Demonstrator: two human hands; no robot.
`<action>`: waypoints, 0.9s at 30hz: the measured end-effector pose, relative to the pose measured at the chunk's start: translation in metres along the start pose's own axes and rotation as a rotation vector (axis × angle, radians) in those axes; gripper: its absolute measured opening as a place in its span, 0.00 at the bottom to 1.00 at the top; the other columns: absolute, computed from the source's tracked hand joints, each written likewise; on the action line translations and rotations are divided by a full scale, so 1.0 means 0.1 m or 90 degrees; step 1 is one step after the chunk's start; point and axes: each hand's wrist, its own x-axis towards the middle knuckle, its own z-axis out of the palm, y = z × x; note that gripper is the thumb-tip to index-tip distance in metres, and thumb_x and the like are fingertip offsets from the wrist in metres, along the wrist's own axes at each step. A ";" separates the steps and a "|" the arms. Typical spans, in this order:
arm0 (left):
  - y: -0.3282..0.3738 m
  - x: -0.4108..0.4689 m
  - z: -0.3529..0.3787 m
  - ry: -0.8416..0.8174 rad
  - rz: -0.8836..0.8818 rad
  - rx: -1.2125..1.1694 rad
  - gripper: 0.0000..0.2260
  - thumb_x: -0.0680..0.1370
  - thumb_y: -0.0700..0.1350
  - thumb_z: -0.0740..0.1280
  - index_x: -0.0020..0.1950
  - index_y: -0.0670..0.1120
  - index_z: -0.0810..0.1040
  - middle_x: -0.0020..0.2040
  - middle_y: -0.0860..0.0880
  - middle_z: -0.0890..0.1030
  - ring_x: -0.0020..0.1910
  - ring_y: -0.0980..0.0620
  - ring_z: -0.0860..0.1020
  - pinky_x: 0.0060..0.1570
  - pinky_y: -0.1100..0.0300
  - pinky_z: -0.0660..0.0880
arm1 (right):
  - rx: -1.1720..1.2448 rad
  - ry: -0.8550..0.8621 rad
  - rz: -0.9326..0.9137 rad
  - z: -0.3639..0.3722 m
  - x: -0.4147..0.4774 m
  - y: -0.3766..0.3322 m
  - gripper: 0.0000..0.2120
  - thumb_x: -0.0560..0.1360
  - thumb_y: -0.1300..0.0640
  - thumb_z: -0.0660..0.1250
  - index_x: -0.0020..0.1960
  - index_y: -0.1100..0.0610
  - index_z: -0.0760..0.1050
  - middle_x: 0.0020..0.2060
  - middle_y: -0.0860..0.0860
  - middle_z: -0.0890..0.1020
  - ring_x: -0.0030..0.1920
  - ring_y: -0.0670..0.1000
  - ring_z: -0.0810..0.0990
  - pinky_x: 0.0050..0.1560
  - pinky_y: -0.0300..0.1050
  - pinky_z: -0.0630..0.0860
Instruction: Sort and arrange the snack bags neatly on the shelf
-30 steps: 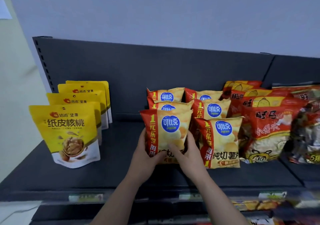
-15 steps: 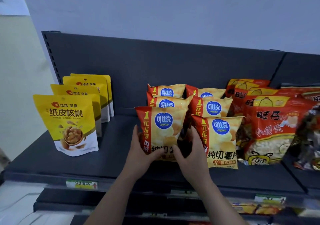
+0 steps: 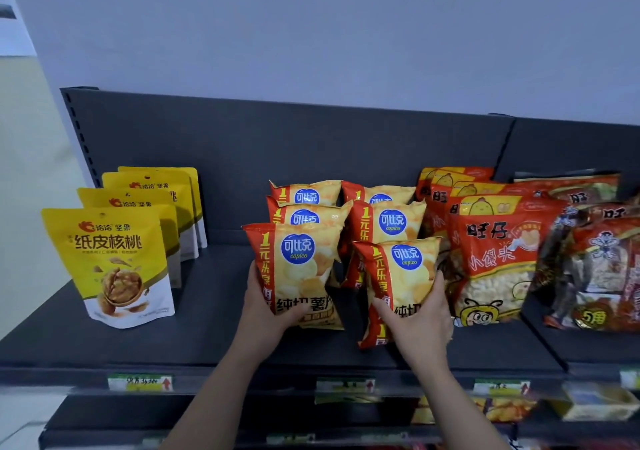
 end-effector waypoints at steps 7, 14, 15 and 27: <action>-0.02 0.00 0.01 -0.007 0.004 -0.004 0.44 0.67 0.44 0.79 0.71 0.64 0.54 0.64 0.59 0.74 0.61 0.58 0.75 0.54 0.64 0.74 | 0.166 0.092 0.056 0.26 -0.11 -0.16 0.54 0.63 0.44 0.80 0.77 0.50 0.50 0.69 0.55 0.65 0.70 0.56 0.60 0.69 0.65 0.63; -0.04 0.03 -0.01 -0.022 0.006 0.015 0.45 0.67 0.46 0.79 0.74 0.62 0.54 0.65 0.59 0.74 0.62 0.58 0.75 0.55 0.63 0.74 | 0.122 0.098 0.031 0.45 -0.17 -0.15 0.56 0.62 0.46 0.81 0.77 0.52 0.47 0.67 0.58 0.63 0.68 0.60 0.60 0.69 0.66 0.61; -0.04 0.03 -0.01 -0.025 0.002 0.015 0.45 0.67 0.46 0.79 0.74 0.61 0.54 0.65 0.59 0.74 0.62 0.58 0.75 0.54 0.64 0.73 | 0.119 0.094 0.032 0.45 -0.16 -0.14 0.56 0.62 0.46 0.80 0.77 0.51 0.47 0.68 0.58 0.63 0.68 0.60 0.60 0.69 0.66 0.61; -0.01 -0.04 -0.11 -0.013 -0.080 0.043 0.59 0.61 0.59 0.80 0.78 0.60 0.41 0.76 0.51 0.62 0.73 0.49 0.65 0.71 0.44 0.65 | 0.082 0.141 -0.042 0.33 -0.29 -0.23 0.56 0.63 0.43 0.79 0.77 0.55 0.48 0.74 0.58 0.57 0.74 0.58 0.53 0.75 0.63 0.49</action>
